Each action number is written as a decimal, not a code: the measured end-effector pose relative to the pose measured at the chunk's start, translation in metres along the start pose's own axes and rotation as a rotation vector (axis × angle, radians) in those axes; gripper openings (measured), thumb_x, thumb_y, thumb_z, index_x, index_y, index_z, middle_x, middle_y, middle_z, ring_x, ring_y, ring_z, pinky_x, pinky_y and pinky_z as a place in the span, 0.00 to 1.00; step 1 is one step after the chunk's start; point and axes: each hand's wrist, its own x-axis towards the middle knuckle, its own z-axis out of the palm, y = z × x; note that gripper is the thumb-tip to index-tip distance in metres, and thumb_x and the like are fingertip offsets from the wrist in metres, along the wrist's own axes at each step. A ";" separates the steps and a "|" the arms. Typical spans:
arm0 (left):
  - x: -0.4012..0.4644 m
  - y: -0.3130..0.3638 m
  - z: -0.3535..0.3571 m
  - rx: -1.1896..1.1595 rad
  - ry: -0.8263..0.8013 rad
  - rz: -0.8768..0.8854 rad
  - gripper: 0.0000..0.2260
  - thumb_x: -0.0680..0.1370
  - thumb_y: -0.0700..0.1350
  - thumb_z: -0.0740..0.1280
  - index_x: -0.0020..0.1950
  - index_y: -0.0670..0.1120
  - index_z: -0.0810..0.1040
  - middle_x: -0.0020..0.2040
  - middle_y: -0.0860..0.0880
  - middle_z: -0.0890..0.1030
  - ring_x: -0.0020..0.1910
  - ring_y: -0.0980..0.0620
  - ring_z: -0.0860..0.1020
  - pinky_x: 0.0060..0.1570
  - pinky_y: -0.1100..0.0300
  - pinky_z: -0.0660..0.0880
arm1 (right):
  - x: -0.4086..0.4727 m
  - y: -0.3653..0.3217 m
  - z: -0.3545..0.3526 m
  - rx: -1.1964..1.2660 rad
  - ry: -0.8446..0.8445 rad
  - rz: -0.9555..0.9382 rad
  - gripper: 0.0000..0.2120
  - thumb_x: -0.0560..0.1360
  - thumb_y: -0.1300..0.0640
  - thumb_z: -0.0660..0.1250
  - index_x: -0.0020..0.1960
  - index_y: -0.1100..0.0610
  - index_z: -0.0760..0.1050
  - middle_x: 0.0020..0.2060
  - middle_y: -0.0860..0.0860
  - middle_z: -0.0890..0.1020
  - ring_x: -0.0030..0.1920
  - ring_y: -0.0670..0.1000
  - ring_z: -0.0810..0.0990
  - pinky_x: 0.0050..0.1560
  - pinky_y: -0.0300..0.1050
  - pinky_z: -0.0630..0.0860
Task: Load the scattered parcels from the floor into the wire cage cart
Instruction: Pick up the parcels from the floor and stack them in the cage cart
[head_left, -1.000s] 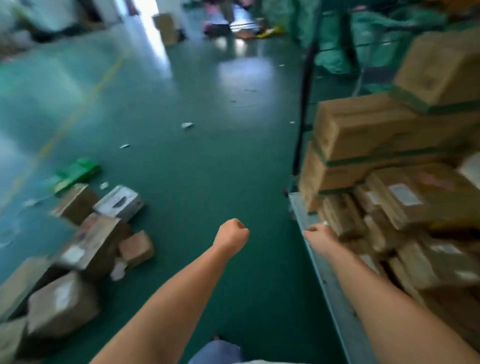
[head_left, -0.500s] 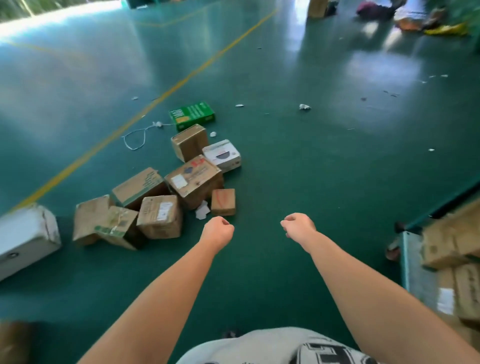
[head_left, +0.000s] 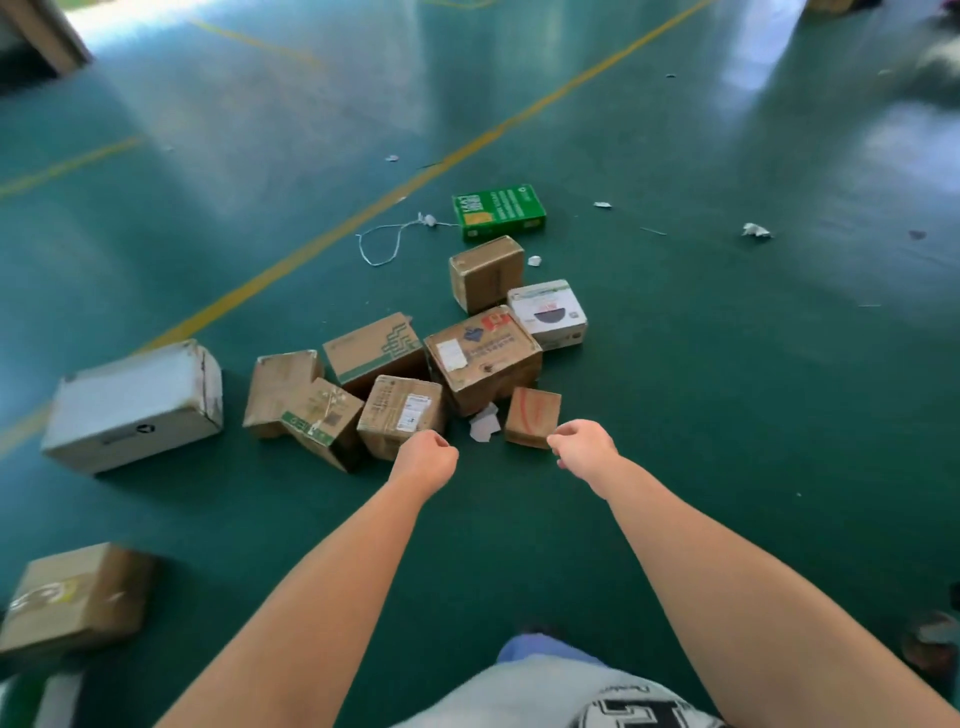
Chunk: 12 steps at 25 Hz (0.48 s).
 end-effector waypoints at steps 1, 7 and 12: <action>0.009 0.006 -0.008 0.002 0.010 -0.017 0.05 0.78 0.43 0.61 0.50 0.46 0.76 0.48 0.45 0.79 0.49 0.45 0.79 0.52 0.52 0.78 | 0.014 -0.013 0.003 -0.015 -0.024 -0.015 0.16 0.78 0.55 0.64 0.64 0.57 0.75 0.58 0.56 0.79 0.57 0.57 0.79 0.59 0.50 0.76; 0.082 0.022 -0.067 -0.044 0.119 -0.114 0.04 0.80 0.43 0.61 0.47 0.48 0.74 0.48 0.45 0.80 0.48 0.46 0.80 0.52 0.50 0.79 | 0.091 -0.105 0.028 -0.138 -0.137 -0.063 0.15 0.79 0.56 0.63 0.65 0.58 0.74 0.59 0.55 0.78 0.56 0.55 0.76 0.54 0.44 0.73; 0.160 0.009 -0.120 -0.076 0.118 -0.181 0.04 0.80 0.43 0.61 0.49 0.46 0.74 0.49 0.45 0.80 0.49 0.46 0.80 0.52 0.50 0.79 | 0.154 -0.174 0.079 -0.134 -0.176 -0.020 0.15 0.79 0.58 0.63 0.65 0.58 0.73 0.59 0.55 0.78 0.52 0.53 0.75 0.43 0.41 0.72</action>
